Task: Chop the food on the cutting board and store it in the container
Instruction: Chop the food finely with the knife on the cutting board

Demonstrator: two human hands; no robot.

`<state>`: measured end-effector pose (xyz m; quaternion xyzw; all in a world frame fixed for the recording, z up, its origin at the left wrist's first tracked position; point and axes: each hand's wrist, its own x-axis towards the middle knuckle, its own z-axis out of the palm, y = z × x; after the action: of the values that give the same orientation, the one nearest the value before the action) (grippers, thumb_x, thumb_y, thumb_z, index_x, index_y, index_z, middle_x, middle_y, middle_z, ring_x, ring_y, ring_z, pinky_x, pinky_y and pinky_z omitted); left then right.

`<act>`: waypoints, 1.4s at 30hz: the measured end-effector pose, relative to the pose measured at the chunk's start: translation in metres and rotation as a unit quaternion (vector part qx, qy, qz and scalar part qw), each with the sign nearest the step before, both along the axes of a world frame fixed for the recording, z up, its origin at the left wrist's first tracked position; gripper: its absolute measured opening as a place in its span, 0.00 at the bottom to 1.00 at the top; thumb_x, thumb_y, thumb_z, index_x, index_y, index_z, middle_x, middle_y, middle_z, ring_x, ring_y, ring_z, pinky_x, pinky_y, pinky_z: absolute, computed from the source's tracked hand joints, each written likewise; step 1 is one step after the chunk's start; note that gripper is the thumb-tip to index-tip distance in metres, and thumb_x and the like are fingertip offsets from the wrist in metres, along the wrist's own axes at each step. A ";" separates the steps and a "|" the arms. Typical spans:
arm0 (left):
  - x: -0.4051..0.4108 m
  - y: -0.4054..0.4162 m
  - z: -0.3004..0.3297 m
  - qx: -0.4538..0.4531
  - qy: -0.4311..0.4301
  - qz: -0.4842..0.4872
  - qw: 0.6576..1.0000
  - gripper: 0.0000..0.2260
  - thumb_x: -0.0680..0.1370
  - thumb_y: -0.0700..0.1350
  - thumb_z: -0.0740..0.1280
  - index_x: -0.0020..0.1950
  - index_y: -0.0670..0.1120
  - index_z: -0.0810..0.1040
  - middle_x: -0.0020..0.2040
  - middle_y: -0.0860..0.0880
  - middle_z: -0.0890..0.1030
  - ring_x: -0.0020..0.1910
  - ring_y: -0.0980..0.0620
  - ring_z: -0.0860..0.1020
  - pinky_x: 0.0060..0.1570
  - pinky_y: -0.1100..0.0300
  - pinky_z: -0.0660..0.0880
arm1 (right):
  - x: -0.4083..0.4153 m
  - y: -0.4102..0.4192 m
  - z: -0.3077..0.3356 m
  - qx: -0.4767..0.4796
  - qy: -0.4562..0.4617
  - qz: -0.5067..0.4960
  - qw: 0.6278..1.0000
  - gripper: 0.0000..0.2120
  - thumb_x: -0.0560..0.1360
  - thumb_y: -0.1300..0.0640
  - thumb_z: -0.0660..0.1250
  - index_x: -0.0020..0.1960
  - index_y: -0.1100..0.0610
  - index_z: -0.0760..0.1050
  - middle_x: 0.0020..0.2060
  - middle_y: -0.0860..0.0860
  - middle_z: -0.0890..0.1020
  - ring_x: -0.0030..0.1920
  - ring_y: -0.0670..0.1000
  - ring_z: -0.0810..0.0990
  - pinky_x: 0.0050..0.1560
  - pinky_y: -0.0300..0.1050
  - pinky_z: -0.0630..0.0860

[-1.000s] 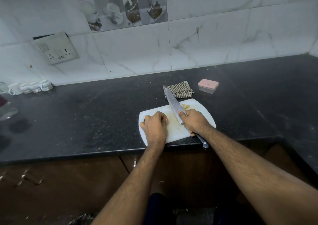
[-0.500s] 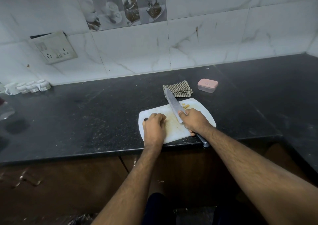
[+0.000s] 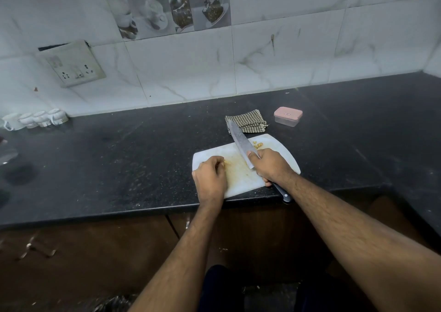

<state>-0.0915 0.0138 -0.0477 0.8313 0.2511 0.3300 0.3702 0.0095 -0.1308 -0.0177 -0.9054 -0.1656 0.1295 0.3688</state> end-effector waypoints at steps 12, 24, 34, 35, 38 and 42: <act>-0.004 -0.001 0.005 -0.029 -0.006 0.005 1.000 0.08 0.81 0.44 0.68 0.58 0.47 0.85 0.51 0.53 0.86 0.48 0.58 0.83 0.55 0.55 0.81 | -0.001 0.001 -0.001 0.009 -0.003 -0.003 1.000 0.13 0.83 0.41 0.57 0.52 0.51 0.67 0.30 0.53 0.81 0.17 0.46 0.74 0.23 0.37 0.71; -0.005 -0.004 0.007 -0.049 0.000 0.019 0.999 0.03 0.75 0.44 0.70 0.46 0.51 0.82 0.39 0.56 0.82 0.41 0.55 0.80 0.46 0.51 0.81 | -0.003 0.000 0.000 0.011 -0.008 0.001 1.000 0.14 0.83 0.41 0.57 0.52 0.51 0.68 0.30 0.53 0.81 0.18 0.46 0.74 0.22 0.38 0.72; 0.000 0.002 0.001 -0.027 0.004 0.000 1.000 0.07 0.78 0.47 0.67 0.43 0.51 0.83 0.41 0.57 0.82 0.45 0.52 0.80 0.44 0.49 0.81 | -0.006 -0.001 0.003 0.005 -0.012 0.002 1.000 0.14 0.83 0.41 0.57 0.45 0.49 0.66 0.29 0.51 0.80 0.17 0.45 0.74 0.22 0.37 0.71; 0.001 0.004 -0.001 -0.032 0.006 -0.001 0.999 0.06 0.79 0.47 0.68 0.44 0.52 0.84 0.43 0.57 0.82 0.45 0.52 0.81 0.45 0.49 0.82 | -0.006 -0.001 0.003 0.002 -0.014 0.002 1.000 0.15 0.83 0.40 0.57 0.42 0.47 0.64 0.28 0.51 0.80 0.17 0.45 0.74 0.23 0.37 0.71; 0.003 0.006 -0.003 -0.039 0.019 0.009 0.999 0.04 0.79 0.46 0.71 0.51 0.53 0.85 0.51 0.54 0.83 0.44 0.57 0.81 0.49 0.53 0.83 | -0.005 0.000 0.003 -0.005 -0.015 0.001 1.000 0.14 0.83 0.40 0.56 0.46 0.48 0.65 0.29 0.51 0.80 0.17 0.45 0.74 0.23 0.37 0.71; 0.003 0.005 -0.003 -0.040 0.022 0.017 0.999 0.03 0.78 0.47 0.74 0.51 0.53 0.85 0.52 0.52 0.81 0.42 0.58 0.80 0.48 0.56 0.83 | -0.005 -0.001 0.002 -0.012 -0.014 0.001 1.000 0.14 0.83 0.40 0.56 0.51 0.51 0.65 0.29 0.51 0.80 0.17 0.44 0.74 0.24 0.37 0.71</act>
<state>-0.0889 0.0187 -0.0506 0.8183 0.2865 0.3074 0.3923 0.0043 -0.1318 -0.0152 -0.9113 -0.1702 0.1195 0.3553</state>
